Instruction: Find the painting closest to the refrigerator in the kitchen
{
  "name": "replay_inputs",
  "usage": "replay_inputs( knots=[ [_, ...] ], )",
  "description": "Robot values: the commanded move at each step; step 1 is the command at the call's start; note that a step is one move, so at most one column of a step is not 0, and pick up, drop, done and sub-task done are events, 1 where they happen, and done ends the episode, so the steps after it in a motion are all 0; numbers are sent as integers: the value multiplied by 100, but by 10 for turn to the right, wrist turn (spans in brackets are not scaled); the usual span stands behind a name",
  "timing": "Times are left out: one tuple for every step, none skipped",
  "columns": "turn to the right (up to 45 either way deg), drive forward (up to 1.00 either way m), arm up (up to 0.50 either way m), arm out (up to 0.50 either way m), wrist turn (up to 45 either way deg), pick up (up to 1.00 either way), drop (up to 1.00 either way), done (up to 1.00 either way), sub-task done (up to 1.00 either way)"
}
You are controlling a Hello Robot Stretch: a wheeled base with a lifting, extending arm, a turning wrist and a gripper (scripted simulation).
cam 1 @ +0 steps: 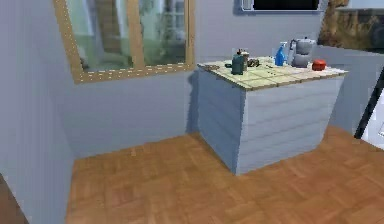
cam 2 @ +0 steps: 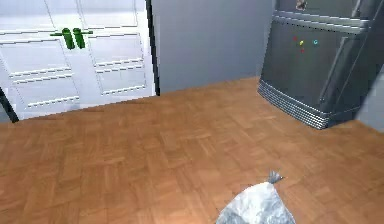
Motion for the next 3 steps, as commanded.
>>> replay_inputs(
  knots=[
    [450,0,0,0,0,0,0,0,0],
    [180,0,0,0,0,0,0,0,0],
    [0,80,0,0,0,0,0,0,0]
  ],
)
